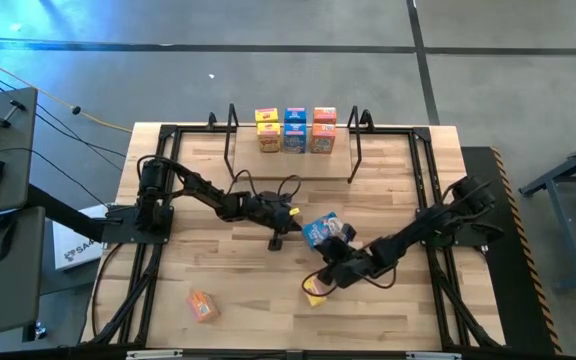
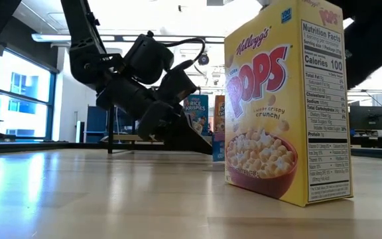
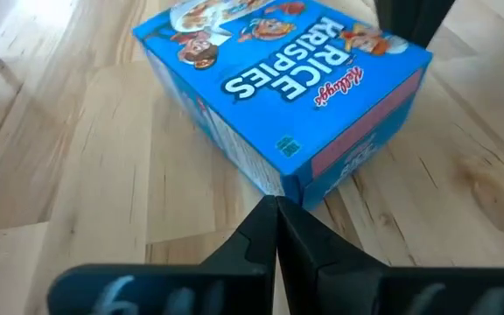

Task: Stack cereal on shelf
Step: Put the blue cereal box on the shelf aligned with the other blue cereal box

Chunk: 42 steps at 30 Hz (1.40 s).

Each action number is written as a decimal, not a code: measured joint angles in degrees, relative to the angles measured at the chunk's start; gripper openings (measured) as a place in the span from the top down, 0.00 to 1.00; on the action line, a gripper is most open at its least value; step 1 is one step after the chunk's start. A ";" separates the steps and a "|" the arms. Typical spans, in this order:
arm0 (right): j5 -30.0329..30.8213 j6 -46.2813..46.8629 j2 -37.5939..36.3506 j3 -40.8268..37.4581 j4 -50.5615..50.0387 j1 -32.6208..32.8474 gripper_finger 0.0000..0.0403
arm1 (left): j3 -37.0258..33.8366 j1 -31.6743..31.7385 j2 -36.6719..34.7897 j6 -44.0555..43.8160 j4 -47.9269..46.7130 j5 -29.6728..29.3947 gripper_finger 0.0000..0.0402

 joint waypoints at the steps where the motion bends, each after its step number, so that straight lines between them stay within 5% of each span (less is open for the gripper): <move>1: 0.41 0.03 -0.35 0.00 0.31 -0.02 1.00 | 0.00 0.00 -0.14 -0.04 -0.04 0.00 1.00; 22: 10.55 17.18 -7.73 0.02 -1.42 2.49 1.00 | -0.04 0.00 -13.33 -11.81 -10.35 1.03 1.00; 32: 9.38 37.63 -7.64 -0.07 -12.75 2.13 1.00 | 0.17 2.93 -16.17 -22.54 -12.50 2.39 1.00; 42: 7.62 31.69 -7.66 -0.04 -10.87 0.78 0.99 | 0.15 5.94 -16.23 -20.66 -14.81 4.11 1.00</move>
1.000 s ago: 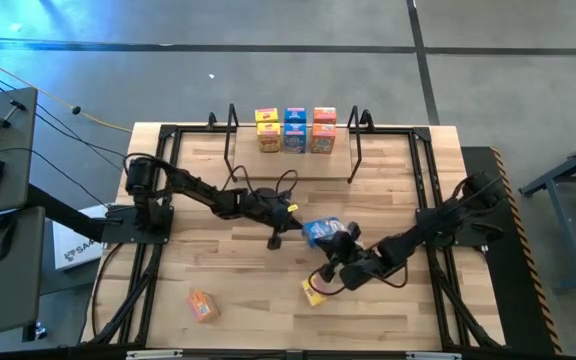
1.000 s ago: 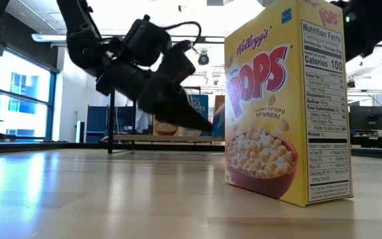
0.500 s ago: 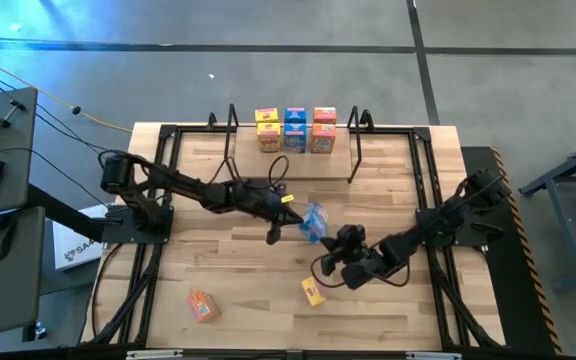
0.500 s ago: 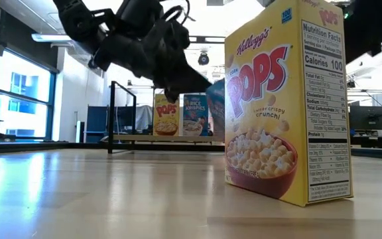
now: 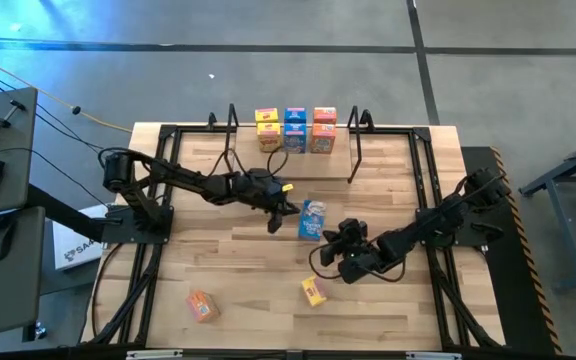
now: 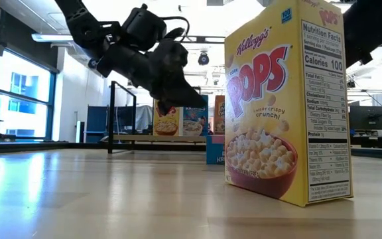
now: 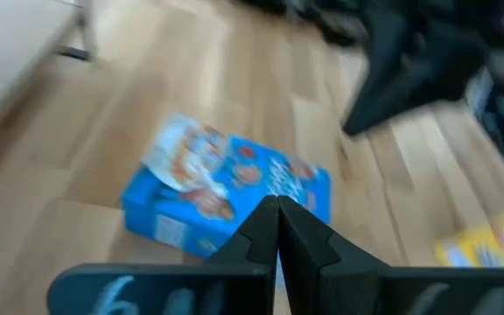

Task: Stack cereal on shelf
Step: Put the blue cereal box on the shelf aligned with the other blue cereal box

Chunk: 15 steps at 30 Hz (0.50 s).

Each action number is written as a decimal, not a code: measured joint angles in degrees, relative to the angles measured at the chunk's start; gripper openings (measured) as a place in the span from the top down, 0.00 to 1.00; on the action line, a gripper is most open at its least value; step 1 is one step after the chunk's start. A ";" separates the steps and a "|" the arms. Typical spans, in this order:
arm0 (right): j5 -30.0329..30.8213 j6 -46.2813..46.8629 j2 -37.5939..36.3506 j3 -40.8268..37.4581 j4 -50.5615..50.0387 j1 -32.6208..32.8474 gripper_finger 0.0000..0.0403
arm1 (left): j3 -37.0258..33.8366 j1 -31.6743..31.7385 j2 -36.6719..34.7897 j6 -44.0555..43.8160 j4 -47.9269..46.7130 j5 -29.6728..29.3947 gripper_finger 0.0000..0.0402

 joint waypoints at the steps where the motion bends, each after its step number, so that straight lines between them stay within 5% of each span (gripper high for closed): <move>1: -0.84 -3.18 0.00 0.00 0.45 0.09 0.98 | -0.02 -0.61 -0.42 2.55 -1.56 0.45 1.00; 5: -3.37 -10.48 -0.02 0.02 -2.79 0.54 0.90 | -2.68 -3.68 -0.37 7.64 -3.57 -3.92 1.00; 8: -6.15 -11.81 0.94 0.02 -6.21 -0.64 0.86 | -6.86 -5.84 1.26 8.67 3.75 -7.66 1.00; 15: -10.68 -20.62 5.75 0.02 1.51 -3.99 0.91 | -8.41 -8.67 7.25 11.01 13.71 -12.72 1.00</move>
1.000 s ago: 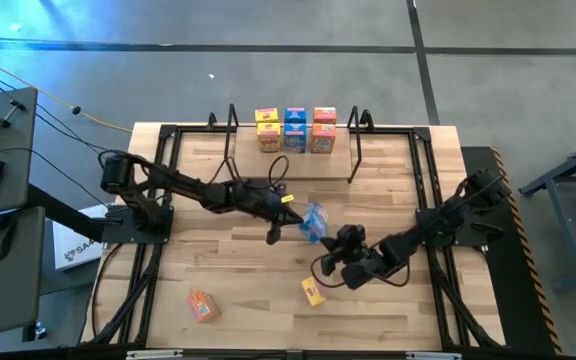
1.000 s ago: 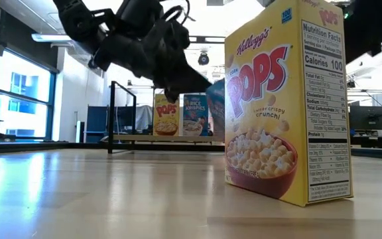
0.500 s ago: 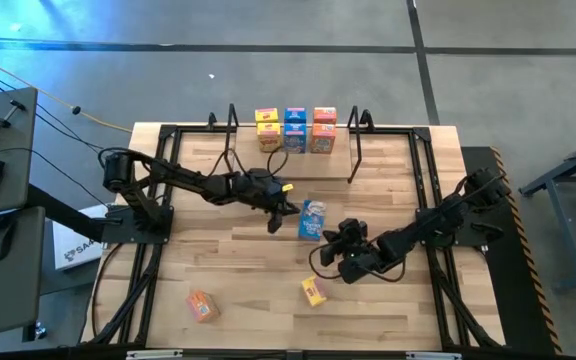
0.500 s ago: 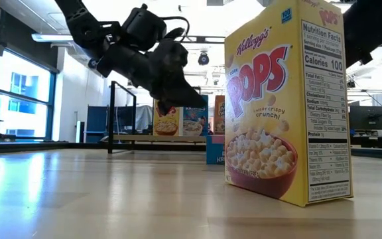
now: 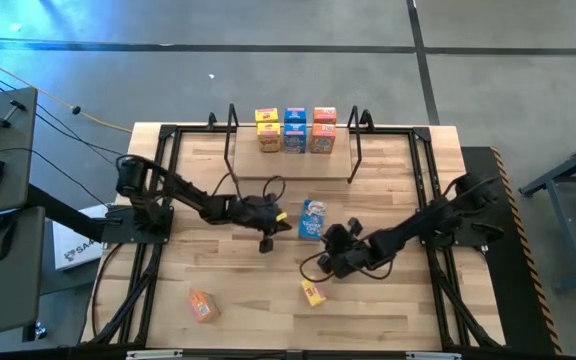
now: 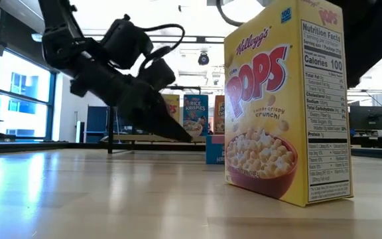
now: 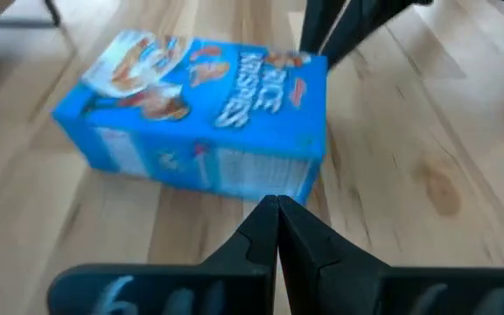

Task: Stack cereal on shelf
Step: Put the blue cereal box on the shelf aligned with the other blue cereal box

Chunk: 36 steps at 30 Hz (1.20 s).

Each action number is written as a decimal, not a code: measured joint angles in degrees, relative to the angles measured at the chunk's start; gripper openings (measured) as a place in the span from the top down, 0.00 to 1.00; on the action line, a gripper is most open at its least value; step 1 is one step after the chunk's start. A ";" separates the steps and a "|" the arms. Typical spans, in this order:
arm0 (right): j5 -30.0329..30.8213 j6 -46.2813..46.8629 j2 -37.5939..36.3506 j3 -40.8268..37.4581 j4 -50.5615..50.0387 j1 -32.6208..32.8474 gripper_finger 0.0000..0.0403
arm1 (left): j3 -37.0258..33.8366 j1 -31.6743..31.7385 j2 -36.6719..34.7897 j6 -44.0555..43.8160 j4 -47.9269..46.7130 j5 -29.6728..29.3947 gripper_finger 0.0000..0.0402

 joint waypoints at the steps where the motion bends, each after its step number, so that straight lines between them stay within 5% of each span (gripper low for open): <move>1: 0.39 -0.38 0.45 0.01 1.05 -0.18 0.92 | 0.28 -0.39 0.69 0.56 0.52 -0.13 1.00; 15: -0.50 -2.96 1.40 -0.02 4.06 -0.81 0.99 | 3.29 -1.94 4.67 2.68 1.57 -1.24 1.00; 30: 4.62 0.78 -8.96 0.07 7.13 2.62 1.00 | 3.36 -2.09 -5.08 -2.89 2.36 4.29 1.00; 36: 2.37 0.95 -9.81 0.09 6.36 2.59 0.99 | 3.39 -1.01 -6.67 -3.83 -3.45 3.20 1.00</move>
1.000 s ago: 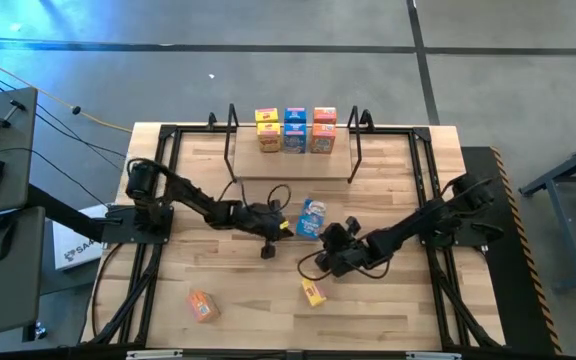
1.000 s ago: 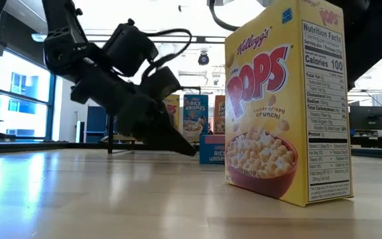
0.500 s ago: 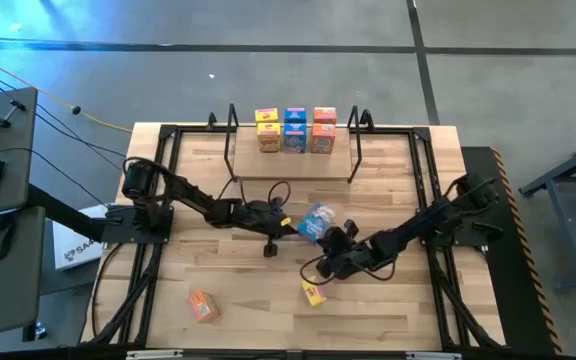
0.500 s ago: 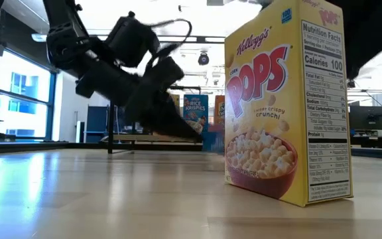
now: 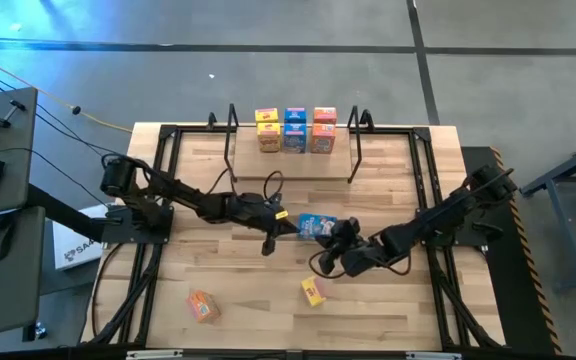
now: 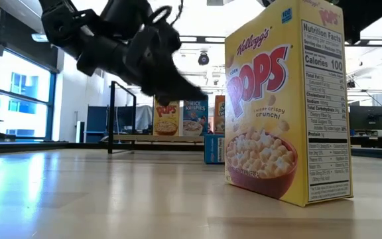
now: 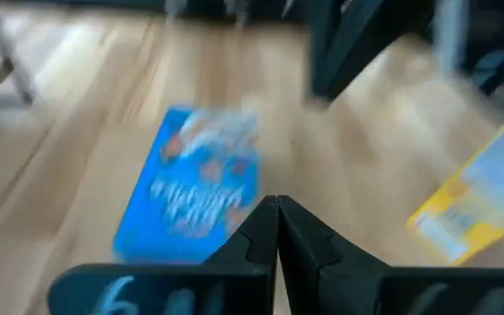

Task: Stack cereal on shelf
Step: Put the blue cereal box on the shelf aligned with the other blue cereal box, then put the blue cereal box on the shelf aligned with the other blue cereal boxes

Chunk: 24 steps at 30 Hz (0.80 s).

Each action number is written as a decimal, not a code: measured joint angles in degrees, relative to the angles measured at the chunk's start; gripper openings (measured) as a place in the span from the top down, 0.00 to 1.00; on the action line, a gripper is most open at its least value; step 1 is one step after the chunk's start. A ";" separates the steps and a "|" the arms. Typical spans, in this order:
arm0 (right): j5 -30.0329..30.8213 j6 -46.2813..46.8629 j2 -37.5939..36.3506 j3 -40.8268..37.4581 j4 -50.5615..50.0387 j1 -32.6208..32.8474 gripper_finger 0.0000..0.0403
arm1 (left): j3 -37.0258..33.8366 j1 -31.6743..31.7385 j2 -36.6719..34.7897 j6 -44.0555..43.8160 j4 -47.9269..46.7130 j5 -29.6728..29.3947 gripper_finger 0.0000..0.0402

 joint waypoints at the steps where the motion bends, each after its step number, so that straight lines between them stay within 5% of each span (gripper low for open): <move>1: -0.54 -0.68 0.01 0.00 -0.36 0.25 0.99 | 0.00 0.26 0.04 0.91 -2.49 -1.87 1.00; 4: -2.30 -2.86 0.72 0.00 -0.17 0.87 0.99 | -0.10 1.99 2.37 2.45 -5.37 -8.86 1.00; 12: -8.08 -3.04 7.42 -0.03 -0.55 -0.10 0.99 | -0.16 7.12 10.22 1.71 7.09 -8.17 1.00; 24: 4.00 14.47 7.62 -0.02 -18.13 -0.25 0.99 | 1.75 6.11 15.03 6.02 8.85 1.68 1.00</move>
